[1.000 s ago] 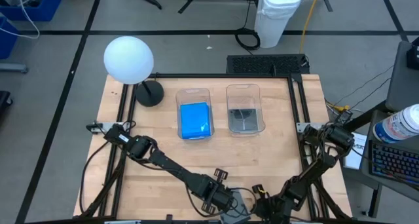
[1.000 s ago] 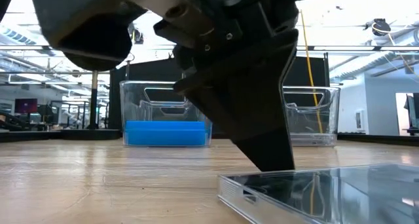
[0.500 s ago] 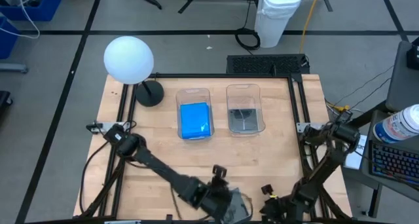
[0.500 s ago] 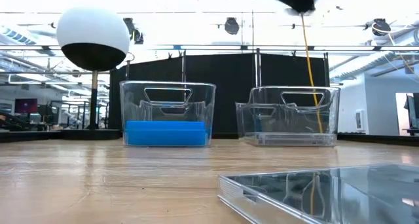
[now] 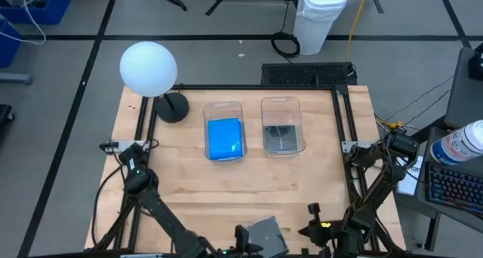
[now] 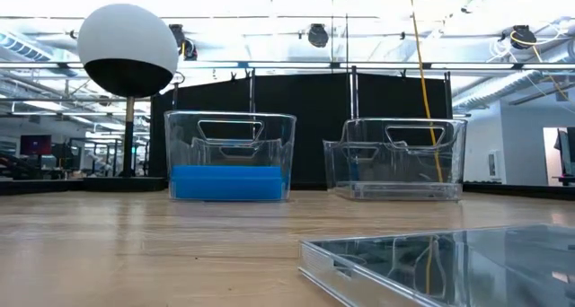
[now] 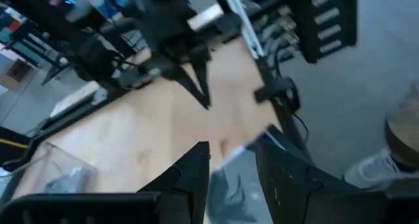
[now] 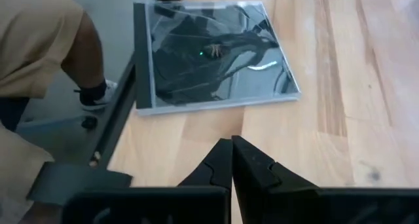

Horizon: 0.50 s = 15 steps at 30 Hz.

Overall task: Pick & place jewel cases by type
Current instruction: Put the black cd case into the right transparent bin

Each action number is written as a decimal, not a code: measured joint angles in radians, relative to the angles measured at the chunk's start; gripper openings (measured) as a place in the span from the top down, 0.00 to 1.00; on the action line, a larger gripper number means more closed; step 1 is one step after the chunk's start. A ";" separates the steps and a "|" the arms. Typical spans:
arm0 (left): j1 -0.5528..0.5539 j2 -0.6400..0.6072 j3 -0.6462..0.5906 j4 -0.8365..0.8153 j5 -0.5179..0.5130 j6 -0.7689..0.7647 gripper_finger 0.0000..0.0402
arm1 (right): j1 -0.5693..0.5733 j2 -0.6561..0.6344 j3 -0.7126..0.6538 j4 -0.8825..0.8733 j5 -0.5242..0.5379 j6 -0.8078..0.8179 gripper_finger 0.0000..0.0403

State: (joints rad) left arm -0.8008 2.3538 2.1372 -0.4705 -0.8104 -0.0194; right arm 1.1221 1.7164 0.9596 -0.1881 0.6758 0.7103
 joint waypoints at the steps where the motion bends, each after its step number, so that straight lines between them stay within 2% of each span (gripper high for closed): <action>1: -0.003 0.009 0.000 0.000 0.004 -0.004 0.67 | 0.000 0.001 0.000 0.011 0.000 -0.012 1.00; 5: -0.007 0.054 -0.002 0.000 0.084 -0.028 0.67 | 0.010 0.001 0.000 0.081 -0.001 -0.083 1.00; 7: -0.009 0.072 -0.002 -0.009 0.091 -0.040 0.67 | 0.015 0.001 0.000 0.142 -0.022 -0.153 1.00; 11: -0.009 0.079 -0.002 -0.086 0.028 -0.083 0.67 | 0.015 0.022 0.030 0.312 -0.086 -0.310 0.99; 15: -0.008 0.051 -0.002 -0.132 -0.059 -0.088 0.67 | -0.002 0.149 0.158 0.335 -0.171 -0.456 0.91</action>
State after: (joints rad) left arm -0.8085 2.4048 2.1349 -0.6021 -0.8698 -0.1070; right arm 1.1198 1.8650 1.1179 0.1472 0.5053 0.2544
